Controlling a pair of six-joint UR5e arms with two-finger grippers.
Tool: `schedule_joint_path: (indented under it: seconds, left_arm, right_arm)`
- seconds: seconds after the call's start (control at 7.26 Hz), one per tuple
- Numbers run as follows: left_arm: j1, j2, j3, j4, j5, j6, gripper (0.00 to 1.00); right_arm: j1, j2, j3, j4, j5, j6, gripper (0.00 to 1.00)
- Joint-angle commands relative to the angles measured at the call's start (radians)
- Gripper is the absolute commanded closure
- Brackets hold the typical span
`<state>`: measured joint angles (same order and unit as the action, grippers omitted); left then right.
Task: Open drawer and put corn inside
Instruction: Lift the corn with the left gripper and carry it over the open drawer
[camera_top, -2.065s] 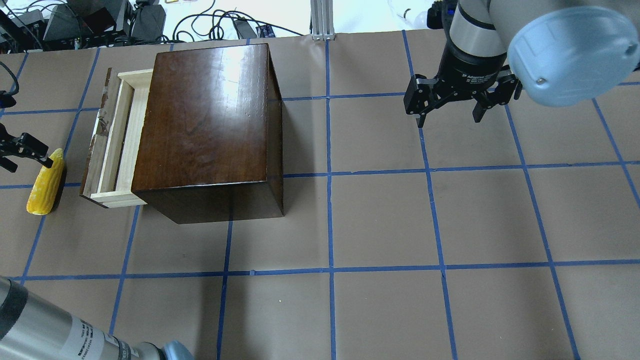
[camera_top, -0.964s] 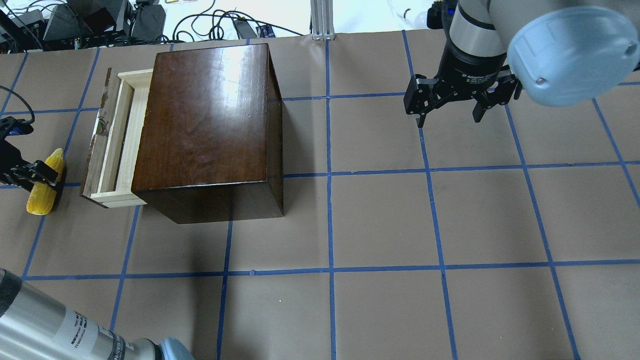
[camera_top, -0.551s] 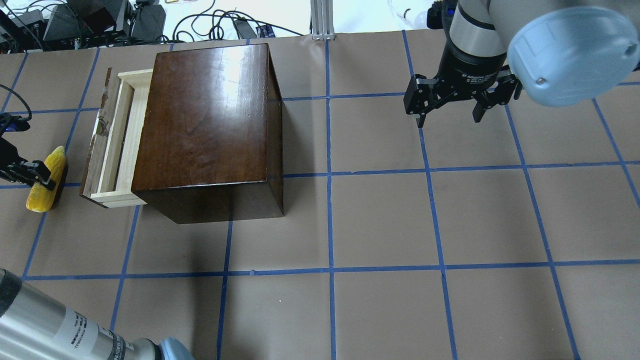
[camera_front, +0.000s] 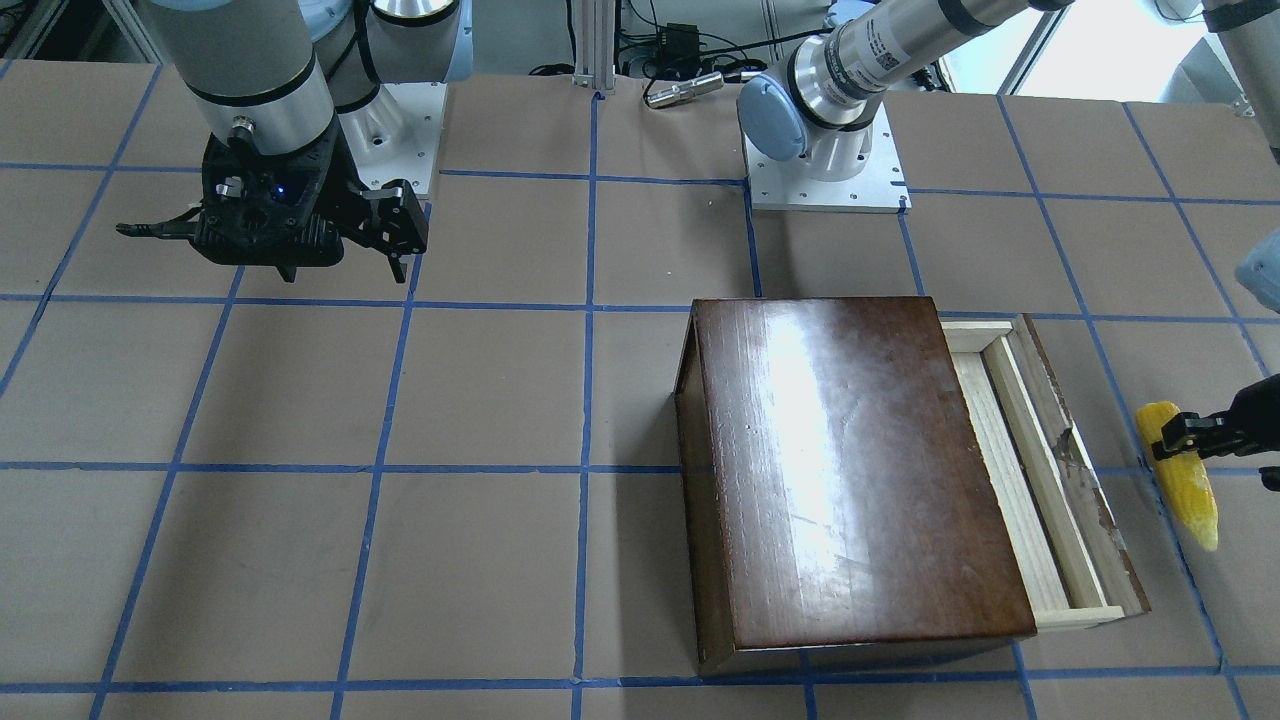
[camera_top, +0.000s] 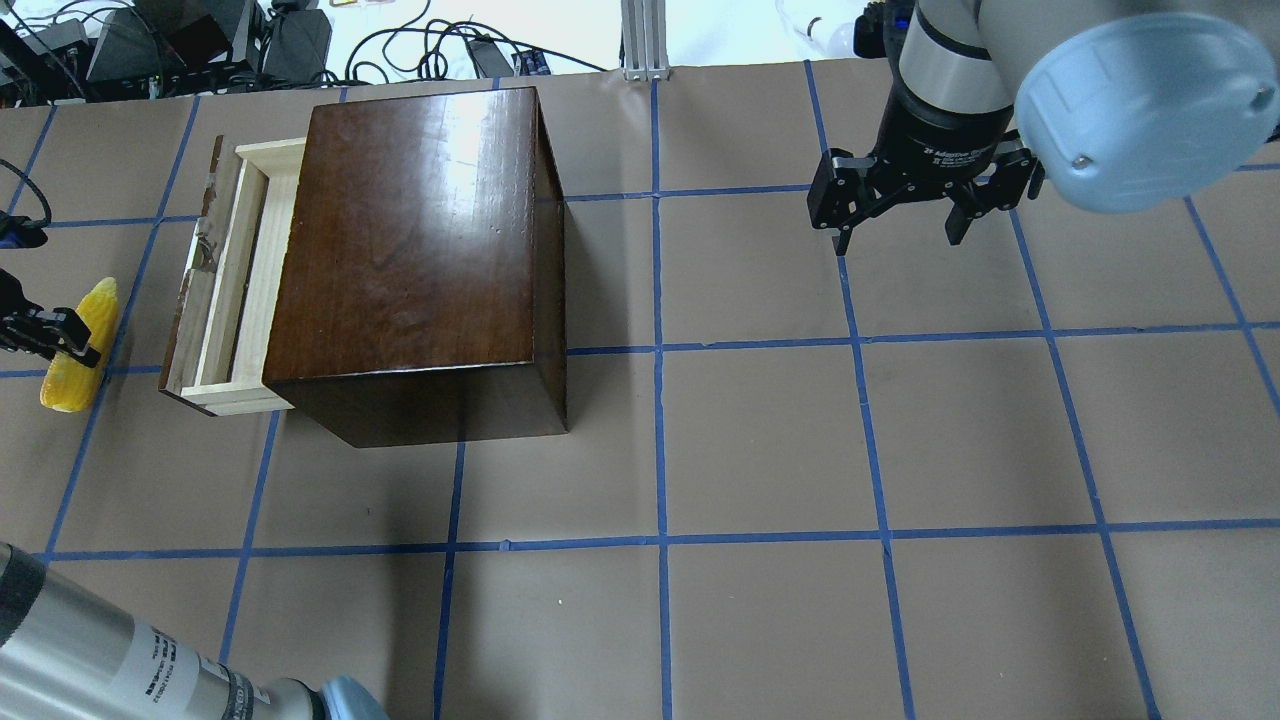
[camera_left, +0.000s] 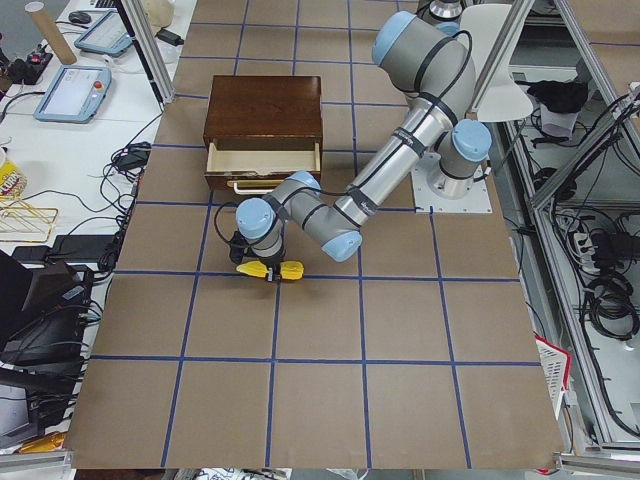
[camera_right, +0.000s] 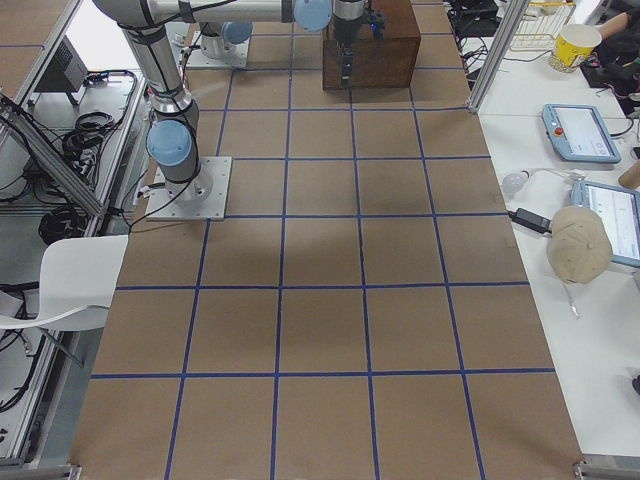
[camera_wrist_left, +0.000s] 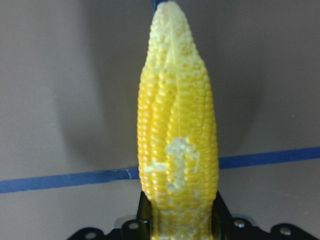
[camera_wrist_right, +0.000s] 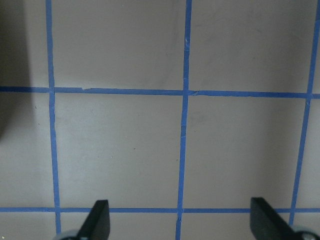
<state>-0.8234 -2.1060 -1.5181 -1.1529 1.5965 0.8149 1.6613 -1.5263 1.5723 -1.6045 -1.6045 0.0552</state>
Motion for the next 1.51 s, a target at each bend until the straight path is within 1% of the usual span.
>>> schedule_joint_path:
  seconds: [0.0, 0.14, 0.55, 0.83, 1.1, 1.38]
  left_arm:
    - [-0.040, 0.073, 0.039, -0.066, -0.013, -0.019, 1.00]
    - [-0.077, 0.107, 0.070, -0.139, -0.038, -0.042, 1.00]
    - [-0.219, 0.165, 0.182, -0.293, -0.033, -0.191, 1.00]
    - [-0.322, 0.184, 0.185, -0.301, -0.036, -0.320, 1.00]
    - [-0.411, 0.179, 0.185, -0.301, -0.038, -0.474, 1.00]
    - [-0.430, 0.173, 0.171, -0.303, -0.040, -0.507, 1.00]
  right_arm:
    - [0.000, 0.000, 0.000, 0.000, 0.000, 0.000, 0.00]
    - [0.000, 0.000, 0.000, 0.000, 0.000, 0.000, 0.00]
    - [0.000, 0.000, 0.000, 0.000, 0.000, 0.000, 0.00]
    - [0.000, 0.000, 0.000, 0.000, 0.000, 0.000, 0.00]
    - [0.000, 0.000, 0.000, 0.000, 0.000, 0.000, 0.00]
    - [0.000, 0.000, 0.000, 0.000, 0.000, 0.000, 0.00]
